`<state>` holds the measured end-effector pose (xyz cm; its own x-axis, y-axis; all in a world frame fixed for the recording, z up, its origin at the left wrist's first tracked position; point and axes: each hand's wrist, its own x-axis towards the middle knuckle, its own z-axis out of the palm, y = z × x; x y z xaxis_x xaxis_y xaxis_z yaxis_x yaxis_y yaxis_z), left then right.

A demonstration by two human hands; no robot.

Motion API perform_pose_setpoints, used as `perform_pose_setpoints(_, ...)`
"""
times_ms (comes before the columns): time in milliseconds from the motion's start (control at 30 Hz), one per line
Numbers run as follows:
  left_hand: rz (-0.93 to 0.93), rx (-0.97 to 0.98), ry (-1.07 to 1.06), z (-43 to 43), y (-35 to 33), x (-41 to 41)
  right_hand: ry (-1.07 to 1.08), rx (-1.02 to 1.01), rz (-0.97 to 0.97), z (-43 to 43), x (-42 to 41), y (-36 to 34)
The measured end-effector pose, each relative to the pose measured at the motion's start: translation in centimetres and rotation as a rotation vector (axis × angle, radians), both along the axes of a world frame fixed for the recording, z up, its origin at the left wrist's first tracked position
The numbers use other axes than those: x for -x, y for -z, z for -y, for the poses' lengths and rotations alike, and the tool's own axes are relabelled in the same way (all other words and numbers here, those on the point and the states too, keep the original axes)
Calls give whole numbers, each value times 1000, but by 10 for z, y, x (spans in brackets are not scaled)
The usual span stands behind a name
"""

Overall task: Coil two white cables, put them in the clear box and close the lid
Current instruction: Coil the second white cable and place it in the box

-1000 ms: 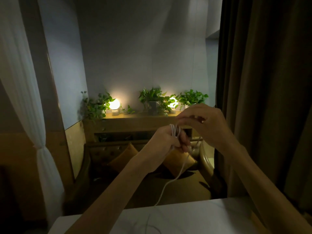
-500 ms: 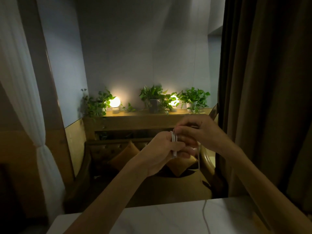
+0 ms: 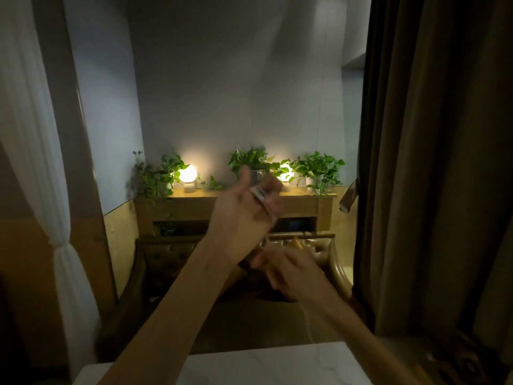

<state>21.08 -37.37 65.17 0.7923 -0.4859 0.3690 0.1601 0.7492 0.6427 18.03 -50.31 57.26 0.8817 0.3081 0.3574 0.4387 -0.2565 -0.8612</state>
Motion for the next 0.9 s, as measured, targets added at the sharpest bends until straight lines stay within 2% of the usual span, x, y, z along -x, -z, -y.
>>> perform_pose_setpoints(33,-51,58,-62,-5,-1,-13,-32,110,43,1,4,9)
perform_pose_setpoints(67,-66,-4,-187,-8,0,-24,-44,226,107,3,9,10)
perform_pose_setpoints(100,-42,-181,-353,-11,5,-32,-9,355,209,8,11,6)
perform_pose_setpoints(133,33,-439,-500,-10,14,-34,60,497,339,13,13,-3)
perform_pose_setpoints(167,151,-689,-525,-6,27,-30,174,639,495,19,12,-14)
perform_pose_setpoints(200,266,-863,-452,-1,39,-24,310,707,684,27,9,-28)
perform_pose_setpoints(233,343,-942,-356,3,50,-18,414,686,887,37,2,-40)
perform_pose_setpoints(267,363,-943,-289,6,56,-10,476,628,1048,46,-3,-49)
perform_pose_setpoints(333,280,-817,-185,11,61,0,460,475,1195,56,-11,-58)
perform_pose_setpoints(433,189,-648,10,17,55,13,358,329,1210,58,-14,-65)
perform_pose_setpoints(500,125,-580,-18,15,53,13,324,326,1245,63,-13,-71)
perform_pose_setpoints(600,-92,-434,-134,-1,51,4,298,333,1260,68,-8,-73)
perform_pose_setpoints(633,-107,-456,-155,-3,51,4,298,353,1266,67,-8,-73)
perform_pose_setpoints(700,-13,-651,-154,1,57,9,270,380,1249,63,-13,-72)
perform_pose_setpoints(733,39,-720,-145,7,60,16,251,365,1206,61,-18,-71)
perform_pose_setpoints(800,59,-701,-45,20,60,32,203,252,1008,56,-28,-66)
perform_pose_setpoints(900,12,-477,10,25,52,40,108,45,599,45,-34,-50)
